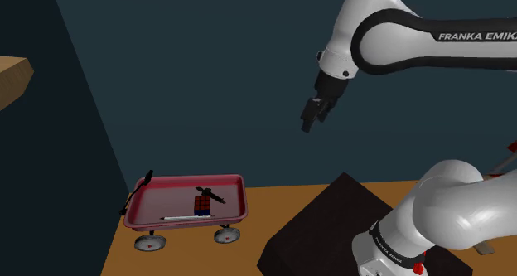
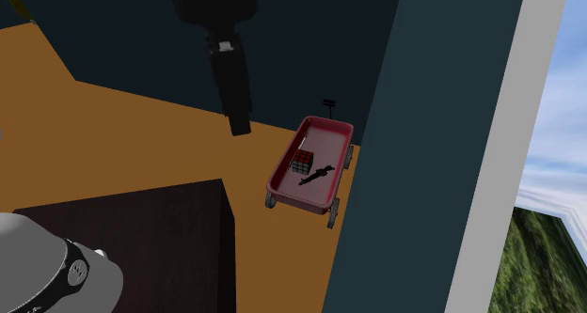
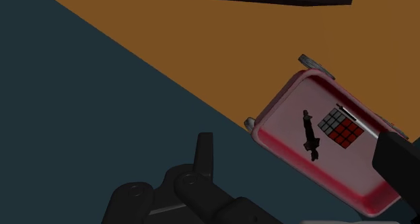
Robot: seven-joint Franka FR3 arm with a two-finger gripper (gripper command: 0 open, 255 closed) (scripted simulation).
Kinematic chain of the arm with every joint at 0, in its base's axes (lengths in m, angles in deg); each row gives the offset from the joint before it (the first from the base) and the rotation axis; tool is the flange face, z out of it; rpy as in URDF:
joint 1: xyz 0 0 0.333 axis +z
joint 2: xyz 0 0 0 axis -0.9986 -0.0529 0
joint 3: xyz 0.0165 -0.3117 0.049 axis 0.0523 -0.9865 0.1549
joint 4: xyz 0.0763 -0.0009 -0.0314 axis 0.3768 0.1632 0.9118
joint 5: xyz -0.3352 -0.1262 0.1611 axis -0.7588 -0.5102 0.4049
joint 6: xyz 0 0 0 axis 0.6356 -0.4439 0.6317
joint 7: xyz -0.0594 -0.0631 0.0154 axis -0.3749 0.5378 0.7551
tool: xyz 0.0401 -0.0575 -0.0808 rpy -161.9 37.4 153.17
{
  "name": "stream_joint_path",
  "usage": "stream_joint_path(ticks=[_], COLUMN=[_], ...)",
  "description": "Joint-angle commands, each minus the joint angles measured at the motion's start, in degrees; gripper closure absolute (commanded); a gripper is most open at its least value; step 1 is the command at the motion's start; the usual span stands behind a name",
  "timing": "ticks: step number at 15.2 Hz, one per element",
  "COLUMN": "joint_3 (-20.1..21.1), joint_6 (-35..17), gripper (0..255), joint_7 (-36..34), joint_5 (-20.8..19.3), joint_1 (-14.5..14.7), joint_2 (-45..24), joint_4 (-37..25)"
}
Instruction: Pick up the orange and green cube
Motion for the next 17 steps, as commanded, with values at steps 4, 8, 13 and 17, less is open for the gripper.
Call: stream_joint_path(ticks=[4,8,13,17], joint_3=[4.4,8.1,12.4,15.0], joint_6=[-9.5,-17.2,-26.2,-32.4], gripper=[0,0,0,0], joint_7=[-4.8,-8.9,-15.1,-21.4], joint_5=[2.0,2.7,1.2,-2.8], joint_1=[1.2,1.7,1.7,1.6], joint_2=[-6.7,-14.1,-25.0,-34.6], joint_4=[2.2,2.1,0.0,-3.2])
